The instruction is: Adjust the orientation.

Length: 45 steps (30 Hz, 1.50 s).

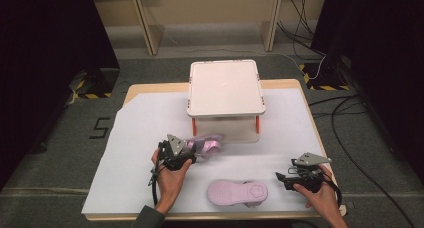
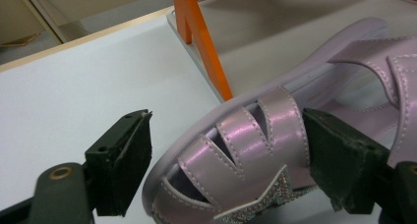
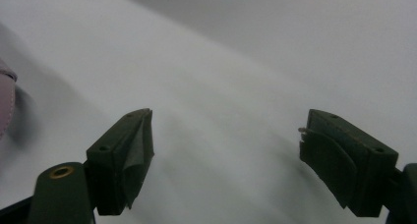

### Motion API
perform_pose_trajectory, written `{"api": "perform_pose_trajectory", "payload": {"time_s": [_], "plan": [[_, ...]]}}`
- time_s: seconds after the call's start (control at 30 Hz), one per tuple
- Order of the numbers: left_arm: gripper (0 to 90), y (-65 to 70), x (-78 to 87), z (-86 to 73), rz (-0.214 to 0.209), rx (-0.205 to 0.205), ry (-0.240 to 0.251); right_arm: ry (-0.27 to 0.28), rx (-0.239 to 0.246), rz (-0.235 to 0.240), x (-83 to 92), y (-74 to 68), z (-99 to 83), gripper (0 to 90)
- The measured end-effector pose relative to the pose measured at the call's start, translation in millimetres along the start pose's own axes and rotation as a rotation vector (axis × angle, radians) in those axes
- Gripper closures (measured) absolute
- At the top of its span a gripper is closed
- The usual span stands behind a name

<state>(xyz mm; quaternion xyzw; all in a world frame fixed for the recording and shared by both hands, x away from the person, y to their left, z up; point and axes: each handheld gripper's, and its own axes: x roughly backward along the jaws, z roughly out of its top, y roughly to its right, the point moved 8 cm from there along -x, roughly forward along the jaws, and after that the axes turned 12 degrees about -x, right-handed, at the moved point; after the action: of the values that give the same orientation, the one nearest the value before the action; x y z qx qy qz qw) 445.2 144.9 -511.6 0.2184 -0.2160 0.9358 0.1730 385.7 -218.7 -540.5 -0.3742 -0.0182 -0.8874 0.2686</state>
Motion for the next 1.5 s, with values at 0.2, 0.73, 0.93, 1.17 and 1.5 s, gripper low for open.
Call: {"api": "perform_pose_trajectory", "payload": {"time_s": [0.2, 0.73, 0.93, 1.17, 1.5], "plan": [[20.4, -14.8, 2.5, -1.2, -0.036, -0.010, -0.029, 0.001, -0.004, 0.000, 0.4, -0.3, 0.0, 20.4], [65.9, -10.1, -0.1, -2.7, -0.130, -0.052, -0.011, 0.003, 0.007, 0.002, -0.2, -0.7, 0.6, 20.8], [73.9, -13.6, 3.4, -2.2, -0.145, -0.108, -0.031, 0.004, 0.009, 0.002, 0.0, -0.5, 0.7, 21.0], [80.5, -19.7, 14.2, -3.1, -0.181, -0.141, -0.032, 0.006, 0.011, 0.001, 0.0, 0.2, 1.0, 21.0], [86.3, -36.3, 40.1, -7.1, -0.193, -0.202, -0.067, 0.005, 0.006, 0.001, 0.3, 0.0, 0.7, 21.0]]}}
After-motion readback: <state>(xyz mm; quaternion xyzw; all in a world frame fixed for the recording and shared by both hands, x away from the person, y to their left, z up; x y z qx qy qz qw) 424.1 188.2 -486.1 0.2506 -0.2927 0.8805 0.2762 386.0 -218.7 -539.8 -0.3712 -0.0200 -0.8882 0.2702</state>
